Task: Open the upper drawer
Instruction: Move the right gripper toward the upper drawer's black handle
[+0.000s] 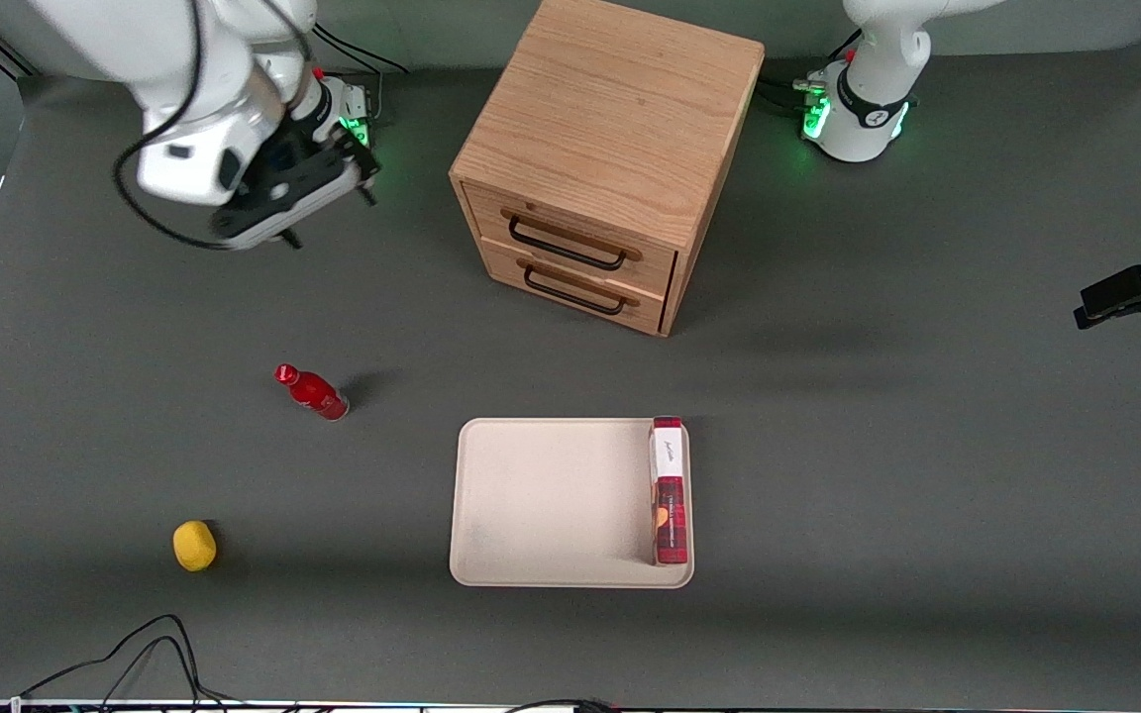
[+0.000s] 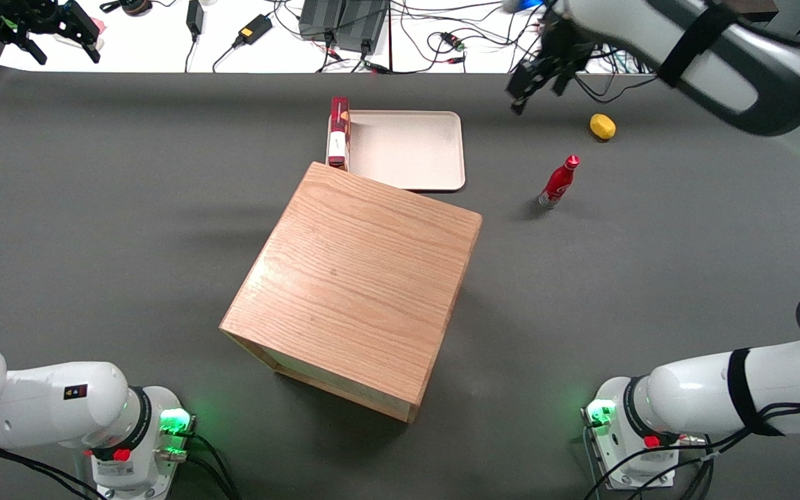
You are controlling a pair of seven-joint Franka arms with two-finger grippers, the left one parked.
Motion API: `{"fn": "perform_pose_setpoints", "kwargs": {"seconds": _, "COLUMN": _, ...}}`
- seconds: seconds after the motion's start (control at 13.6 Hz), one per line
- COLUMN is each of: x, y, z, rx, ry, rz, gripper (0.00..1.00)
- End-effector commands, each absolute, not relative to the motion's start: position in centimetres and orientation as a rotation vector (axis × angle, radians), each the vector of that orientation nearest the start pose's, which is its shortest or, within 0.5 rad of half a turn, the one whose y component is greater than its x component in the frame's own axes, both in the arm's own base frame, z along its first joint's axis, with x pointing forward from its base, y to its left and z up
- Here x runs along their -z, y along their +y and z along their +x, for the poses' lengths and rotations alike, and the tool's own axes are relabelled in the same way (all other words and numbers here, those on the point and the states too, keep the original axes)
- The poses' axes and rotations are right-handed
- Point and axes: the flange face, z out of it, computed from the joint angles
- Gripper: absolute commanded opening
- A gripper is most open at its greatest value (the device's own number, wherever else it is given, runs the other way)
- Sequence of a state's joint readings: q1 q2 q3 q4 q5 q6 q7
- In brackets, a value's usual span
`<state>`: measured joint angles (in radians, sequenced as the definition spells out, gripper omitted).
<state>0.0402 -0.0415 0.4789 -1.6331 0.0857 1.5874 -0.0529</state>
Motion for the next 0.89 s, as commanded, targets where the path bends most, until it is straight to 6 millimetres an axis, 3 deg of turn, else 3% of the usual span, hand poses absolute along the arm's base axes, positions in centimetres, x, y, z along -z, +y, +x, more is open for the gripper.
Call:
{"fn": "perform_pose_setpoints", "kwargs": {"seconds": 0.0, "x": -62.1, "y": 33.1, "z": 46.2, "rx": -0.034, "ry": -1.010, "rz": -2.846, "gripper": 1.00}}
{"fn": "perform_pose_setpoints", "kwargs": {"seconds": 0.44, "x": -59.8, "y": 40.7, "z": 45.5, "rx": -0.025, "ry": -1.229, "rz": -2.630, "gripper": 1.00}}
{"fn": "perform_pose_setpoints", "kwargs": {"seconds": 0.74, "x": -57.4, "y": 43.6, "z": 45.2, "rx": -0.047, "ry": -1.289, "rz": -2.558, "gripper": 1.00}}
{"fn": "perform_pose_setpoints", "kwargs": {"seconds": 0.81, "x": -57.5, "y": 44.6, "z": 44.3, "rx": -0.035, "ry": -1.384, "rz": -2.512, "gripper": 1.00}}
